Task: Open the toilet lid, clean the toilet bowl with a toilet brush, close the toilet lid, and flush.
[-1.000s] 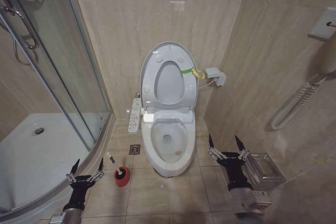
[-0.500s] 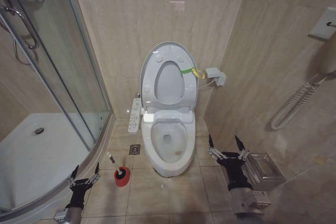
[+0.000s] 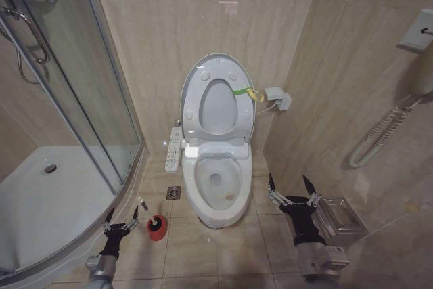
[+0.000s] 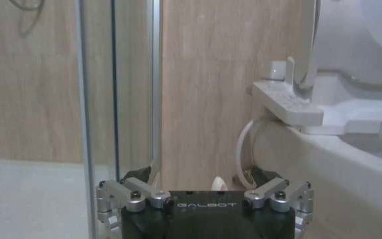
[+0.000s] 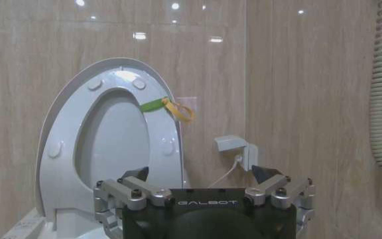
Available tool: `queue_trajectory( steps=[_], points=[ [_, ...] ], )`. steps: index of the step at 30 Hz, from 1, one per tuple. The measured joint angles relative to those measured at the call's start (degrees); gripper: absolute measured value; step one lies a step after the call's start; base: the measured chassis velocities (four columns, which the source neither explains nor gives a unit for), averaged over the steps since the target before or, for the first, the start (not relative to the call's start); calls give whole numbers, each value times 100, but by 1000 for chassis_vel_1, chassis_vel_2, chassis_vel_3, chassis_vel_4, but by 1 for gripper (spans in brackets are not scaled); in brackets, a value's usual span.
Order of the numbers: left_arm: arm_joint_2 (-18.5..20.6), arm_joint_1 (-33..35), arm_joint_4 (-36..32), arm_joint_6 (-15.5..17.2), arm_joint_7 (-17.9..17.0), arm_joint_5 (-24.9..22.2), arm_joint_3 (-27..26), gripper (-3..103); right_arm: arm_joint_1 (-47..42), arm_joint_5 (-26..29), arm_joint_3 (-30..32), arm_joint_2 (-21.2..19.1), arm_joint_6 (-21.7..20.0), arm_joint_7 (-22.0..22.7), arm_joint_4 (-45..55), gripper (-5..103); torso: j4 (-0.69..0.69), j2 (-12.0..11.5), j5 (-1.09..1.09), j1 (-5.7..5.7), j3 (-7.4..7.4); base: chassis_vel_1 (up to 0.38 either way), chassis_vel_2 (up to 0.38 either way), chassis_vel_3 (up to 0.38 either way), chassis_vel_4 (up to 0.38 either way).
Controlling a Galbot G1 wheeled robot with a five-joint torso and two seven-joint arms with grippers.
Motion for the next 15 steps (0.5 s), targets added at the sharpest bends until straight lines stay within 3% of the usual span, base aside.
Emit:
queue_trajectory(
  steps=[4, 8, 15],
  points=[
    [-9, -333, 483, -43, 83, 2, 118, 98, 0, 0, 0, 0, 0, 0, 0, 100, 0, 0, 0, 0, 0, 0, 0, 0, 0],
    [36, -859, 1171, -190, 470, 6, 258, 98, 0, 0, 0, 0, 0, 0, 0, 100, 0, 0, 0, 0, 0, 0, 0, 0, 0],
    [-2, -1270, 1589, -353, 942, -106, 342, 98, 0, 0, 0, 0, 0, 0, 0, 100, -2, 0, 1, 0, 0, 0, 0, 0, 0]
  ],
)
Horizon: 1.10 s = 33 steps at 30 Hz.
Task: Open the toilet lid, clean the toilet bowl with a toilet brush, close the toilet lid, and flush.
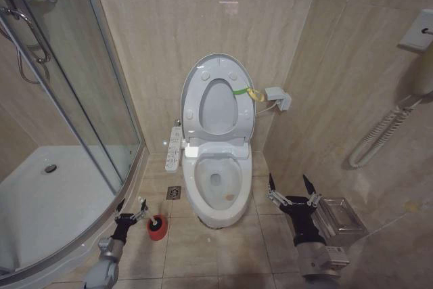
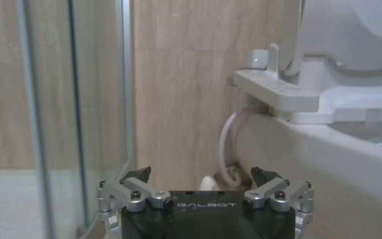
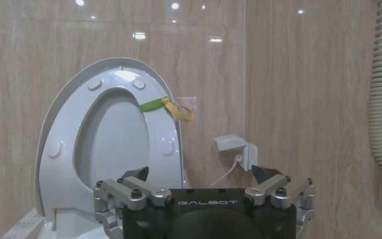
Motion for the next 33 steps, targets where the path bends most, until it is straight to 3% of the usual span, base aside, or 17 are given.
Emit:
queue_trajectory(
  steps=[9, 22, 23, 29, 30, 33],
  points=[
    [-119, -233, 708, -35, 479, 88, -78, 98, 0, 0, 0, 0, 0, 0, 0, 100, 2, 0, -1, 0, 0, 0, 0, 0, 0],
    [-145, -531, 1154, -53, 748, 116, -175, 96, 0, 0, 0, 0, 0, 0, 0, 100, 1, 0, 0, -1, 0, 0, 0, 0, 0],
    [-158, -551, 1177, -53, 772, 116, -176, 87, 0, 0, 0, 0, 0, 0, 0, 100, 1, 0, -1, -1, 0, 0, 0, 0, 0],
    [-251, -578, 1246, -63, 835, 118, -176, 87, 0, 0, 0, 0, 0, 0, 0, 100, 1, 0, 0, -1, 0, 0, 0, 0, 0],
    [-260, -579, 1261, -68, 837, 123, -179, 66, 0, 0, 0, 0, 0, 0, 0, 100, 1, 0, -1, -1, 0, 0, 0, 0, 0],
    [-262, -582, 1315, -78, 838, 173, -208, 66, 0, 0, 0, 0, 0, 0, 0, 100, 1, 0, 0, -1, 0, 0, 0, 0, 0]
  ],
)
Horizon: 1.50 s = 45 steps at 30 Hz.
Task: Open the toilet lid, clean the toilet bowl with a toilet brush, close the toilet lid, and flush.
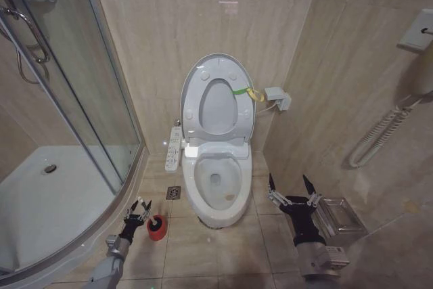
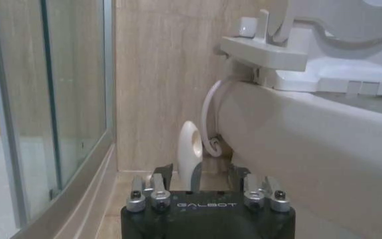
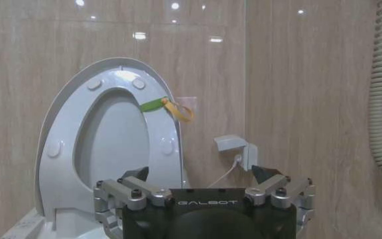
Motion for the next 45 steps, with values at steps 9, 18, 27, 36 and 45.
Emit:
queue_trajectory(
  steps=[9, 18, 27, 36, 45],
  points=[
    [51, 21, 147, -88, 64, 70, -120, 56, 0, 0, 0, 0, 0, 0, 0, 100, 0, 0, 0, 0, 0, 0, 0, 0, 0],
    [37, -107, 259, -109, 115, 77, -129, 46, 0, 0, 0, 0, 0, 0, 0, 100, 0, 0, -1, 0, 0, 0, 0, 0, 0],
    [40, -200, 412, -134, 189, 93, -127, 54, 0, 0, 0, 0, 0, 0, 0, 100, 0, 0, -1, 0, 0, 0, 0, 0, 0],
    [56, -302, 477, -143, 229, 109, -112, 50, 0, 0, 0, 0, 0, 0, 0, 100, 0, 0, 0, 0, 0, 0, 0, 0, 0],
    [45, -378, 526, -156, 245, 122, -79, 52, 0, 0, 0, 0, 0, 0, 0, 100, 0, 0, 0, 0, 0, 0, 0, 0, 0]
  ],
)
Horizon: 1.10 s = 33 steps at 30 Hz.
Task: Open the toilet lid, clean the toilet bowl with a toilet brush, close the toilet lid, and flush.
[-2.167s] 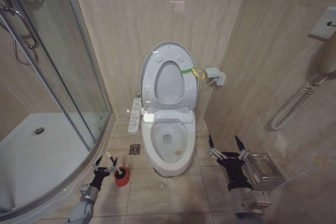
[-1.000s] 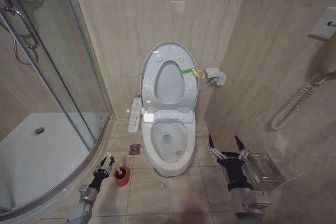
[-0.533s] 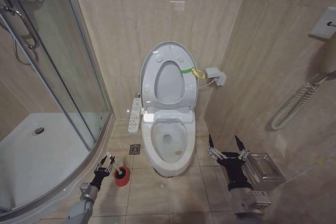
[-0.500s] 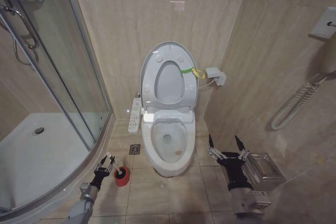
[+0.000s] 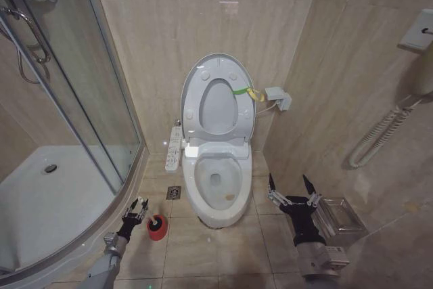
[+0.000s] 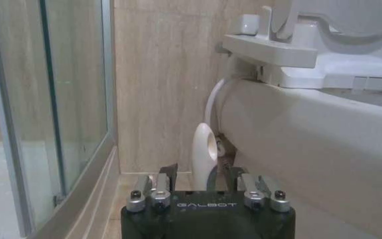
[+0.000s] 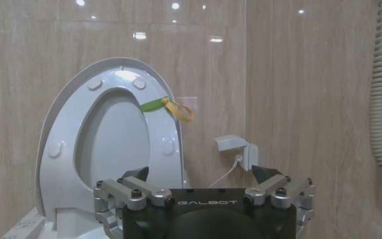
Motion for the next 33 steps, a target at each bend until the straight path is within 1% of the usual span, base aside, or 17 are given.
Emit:
queue_trajectory(
  steps=[3, 4, 11, 12, 18, 19, 29, 32, 33],
  points=[
    [-10, -21, 28, -5, 6, 1, -2, 52, 0, 0, 0, 0, 0, 0, 0, 100, 0, 0, 0, 0, 0, 0, 0, 0, 0],
    [-13, -34, 47, -11, 12, 1, -4, 50, 0, 0, 0, 0, 0, 0, 0, 100, 0, 0, 0, 0, 0, 0, 0, 0, 0],
    [-16, -81, 127, -35, 67, 4, -13, 50, 0, 0, 0, 0, 0, 0, 0, 100, 0, 0, 0, 0, 0, 0, 0, 0, 0],
    [-16, -86, 138, -42, 96, 5, -18, 32, 0, 0, 0, 0, 0, 0, 0, 100, 0, 0, 0, 0, 0, 0, 0, 0, 0],
    [-21, -108, 182, -54, 165, 6, -44, 32, 0, 0, 0, 0, 0, 0, 0, 100, 0, 0, 0, 0, 0, 0, 0, 0, 0],
    [-20, -112, 192, -55, 181, 6, -57, 22, 0, 0, 0, 0, 0, 0, 0, 100, 0, 0, 0, 0, 0, 0, 0, 0, 0],
    [12, -99, 142, -104, 206, 52, -98, 22, 0, 0, 0, 0, 0, 0, 0, 100, 0, 0, 0, 0, 0, 0, 0, 0, 0],
    [28, 42, -190, -153, 153, 57, -86, 22, 0, 0, 0, 0, 0, 0, 0, 100, 0, 0, 0, 0, 0, 0, 0, 0, 0],
    [28, 42, -190, -153, 153, 57, -86, 22, 0, 0, 0, 0, 0, 0, 0, 100, 0, 0, 0, 0, 0, 0, 0, 0, 0]
  ],
)
